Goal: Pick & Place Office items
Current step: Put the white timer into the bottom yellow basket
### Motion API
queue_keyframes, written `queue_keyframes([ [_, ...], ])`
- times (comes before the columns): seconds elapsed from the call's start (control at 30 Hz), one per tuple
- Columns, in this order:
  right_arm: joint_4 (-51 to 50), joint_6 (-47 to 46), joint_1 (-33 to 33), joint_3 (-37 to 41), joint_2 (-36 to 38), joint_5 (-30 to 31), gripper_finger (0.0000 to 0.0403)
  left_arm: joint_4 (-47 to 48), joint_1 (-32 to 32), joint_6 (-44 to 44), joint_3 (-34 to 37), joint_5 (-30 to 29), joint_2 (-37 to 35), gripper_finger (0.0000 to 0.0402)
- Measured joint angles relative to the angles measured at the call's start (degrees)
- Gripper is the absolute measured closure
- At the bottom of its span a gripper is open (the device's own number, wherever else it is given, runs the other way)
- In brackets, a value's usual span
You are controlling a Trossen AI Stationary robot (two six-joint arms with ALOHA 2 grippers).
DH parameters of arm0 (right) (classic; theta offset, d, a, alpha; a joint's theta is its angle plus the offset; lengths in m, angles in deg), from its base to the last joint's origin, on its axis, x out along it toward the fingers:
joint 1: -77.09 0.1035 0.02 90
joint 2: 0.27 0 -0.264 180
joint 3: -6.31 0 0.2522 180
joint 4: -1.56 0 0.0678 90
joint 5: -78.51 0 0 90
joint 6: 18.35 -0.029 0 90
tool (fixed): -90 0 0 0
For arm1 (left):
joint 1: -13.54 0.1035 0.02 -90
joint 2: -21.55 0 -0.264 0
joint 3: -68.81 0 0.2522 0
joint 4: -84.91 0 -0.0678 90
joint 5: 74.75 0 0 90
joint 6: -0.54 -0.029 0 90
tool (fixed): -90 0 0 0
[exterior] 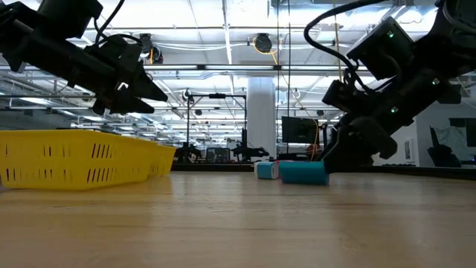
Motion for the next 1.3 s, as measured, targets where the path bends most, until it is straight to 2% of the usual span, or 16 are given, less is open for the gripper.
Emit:
queue_keyframes([
  [0.6,-3.63,-1.85,-0.42,-0.02,0.37,-0.18,0.0167,0.04,0.0,-0.09,0.0,-0.13,0.02,0.0107],
  [0.83,-3.07,-3.2,-1.48,-0.02,0.35,-4.73,0.0203,0.0,0.0,0.87,0.0,-0.11,0.02,0.0108],
  [1.0,-2.28,-2.99,-1.46,-0.02,0.33,-4.57,0.0232,-0.04,0.0,1.36,0.0,-0.09,0.02,0.0107],
  [1.3,-1.89,-2.55,-1.5,-0.02,0.31,-4.42,0.024,-0.07,0.0,3.01,0.0,-0.07,0.02,0.0107],
])
